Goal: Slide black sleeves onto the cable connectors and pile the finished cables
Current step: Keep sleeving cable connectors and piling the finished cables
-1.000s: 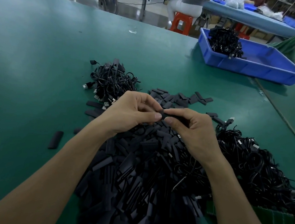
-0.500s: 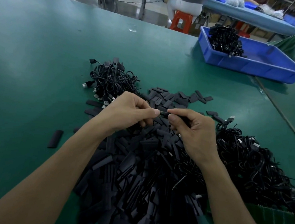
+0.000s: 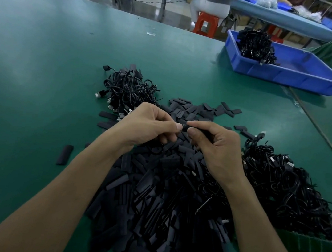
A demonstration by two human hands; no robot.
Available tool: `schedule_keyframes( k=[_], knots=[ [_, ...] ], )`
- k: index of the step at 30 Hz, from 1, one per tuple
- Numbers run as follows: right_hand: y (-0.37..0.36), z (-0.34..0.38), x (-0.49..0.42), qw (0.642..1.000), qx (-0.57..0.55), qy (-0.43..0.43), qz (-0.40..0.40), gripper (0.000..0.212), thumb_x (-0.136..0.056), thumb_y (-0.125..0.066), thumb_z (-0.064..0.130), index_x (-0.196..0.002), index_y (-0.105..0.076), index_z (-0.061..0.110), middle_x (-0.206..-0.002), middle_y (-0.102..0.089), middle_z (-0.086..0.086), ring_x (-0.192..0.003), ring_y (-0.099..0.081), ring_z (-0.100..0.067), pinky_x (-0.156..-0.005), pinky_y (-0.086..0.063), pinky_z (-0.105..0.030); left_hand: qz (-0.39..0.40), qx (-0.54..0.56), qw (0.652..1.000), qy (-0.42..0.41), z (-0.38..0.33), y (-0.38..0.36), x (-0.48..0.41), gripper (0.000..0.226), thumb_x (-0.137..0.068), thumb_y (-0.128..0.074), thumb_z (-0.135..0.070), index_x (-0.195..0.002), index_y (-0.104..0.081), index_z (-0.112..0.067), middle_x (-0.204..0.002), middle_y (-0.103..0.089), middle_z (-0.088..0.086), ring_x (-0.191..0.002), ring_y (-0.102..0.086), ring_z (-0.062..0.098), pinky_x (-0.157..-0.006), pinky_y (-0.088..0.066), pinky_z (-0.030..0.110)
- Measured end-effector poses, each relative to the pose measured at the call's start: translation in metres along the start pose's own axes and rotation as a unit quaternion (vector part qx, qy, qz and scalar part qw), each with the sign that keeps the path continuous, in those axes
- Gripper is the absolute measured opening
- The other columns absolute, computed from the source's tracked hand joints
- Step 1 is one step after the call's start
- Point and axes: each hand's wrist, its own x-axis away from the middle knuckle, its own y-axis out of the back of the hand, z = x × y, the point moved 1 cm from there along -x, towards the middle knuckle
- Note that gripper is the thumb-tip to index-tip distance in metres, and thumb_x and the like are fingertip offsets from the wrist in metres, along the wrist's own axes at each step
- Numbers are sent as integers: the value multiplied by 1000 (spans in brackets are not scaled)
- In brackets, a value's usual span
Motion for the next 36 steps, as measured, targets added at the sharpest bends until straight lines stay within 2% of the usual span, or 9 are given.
schedule_keyframes(
  k=[8,12,14,18,22,24,30,33,36],
  knots=[
    [2,0,-2,999,-17,-23,15,18,-88,-75,13,-104,-76,20,-84,-73,15,-76,-68,-1,-73,-50,-16,18,0,1000,-5,3,0,-1,18,-90,-73,-18,-81,-75,-2,-72,-75,9,-60,-63,11,-59,-53,17],
    [2,0,-2,999,-26,-34,12,21,-88,-75,13,-105,-75,25,-82,-73,16,-76,-68,0,-72,-51,-16,19,-4,1000,-8,3,-1,-1,19,-92,-71,-19,-82,-75,-4,-73,-76,8,-60,-63,10,-58,-52,17],
    [0,1,-1,998,-35,-40,-18,26,-85,-78,16,-107,-73,29,-82,-73,13,-76,-69,-4,-71,-53,-20,16,-2,1000,-9,3,-1,-1,19,-92,-70,-19,-84,-75,-3,-73,-76,7,-59,-63,10,-58,-51,17],
    [-5,3,1,981,-93,-82,-146,28,-79,-84,18,-100,-69,30,-80,-75,6,-72,-71,-11,-67,-55,-22,7,-2,1000,-22,2,-7,0,17,-94,-68,-20,-81,-75,-10,-72,-76,5,-58,-64,8,-56,-51,16],
    [-15,6,3,968,-123,-94,-199,28,-83,-81,18,-104,-71,32,-87,-77,10,-82,-74,-10,-78,-59,-24,-15,-1,998,-56,2,-14,1,17,-94,-69,-17,-79,-75,-14,-71,-76,3,-58,-66,7,-56,-51,15],
    [-21,6,5,964,-140,-94,-208,33,-85,-80,18,-112,-69,33,-92,-77,14,-88,-74,-8,-82,-58,-22,-22,7,997,-74,2,-18,1,17,-94,-68,-15,-78,-74,-15,-70,-76,2,-59,-68,7,-58,-51,14],
    [-28,7,4,958,-176,-87,-210,35,-87,-77,21,-117,-68,36,-92,-78,4,-89,-75,-15,-84,-59,-29,-40,12,993,-112,3,-21,0,14,-94,-69,-15,-81,-76,-14,-73,-76,4,-64,-71,14,-63,-55,19],
    [-30,7,3,957,-199,-87,-193,34,-87,-76,24,-115,-68,39,-88,-78,2,-85,-76,-17,-81,-60,-30,-46,15,991,-126,4,-21,-1,13,-94,-70,-15,-83,-76,-11,-74,-76,6,-66,-71,17,-64,-55,22],
    [-32,8,3,956,-226,-85,-167,32,-90,-73,24,-117,-67,40,-84,-78,-1,-79,-76,-18,-74,-60,-27,-51,24,989,-135,4,-19,0,14,-93,-70,-14,-81,-76,-14,-73,-76,5,-64,-70,12,-62,-54,19]
  ],
)
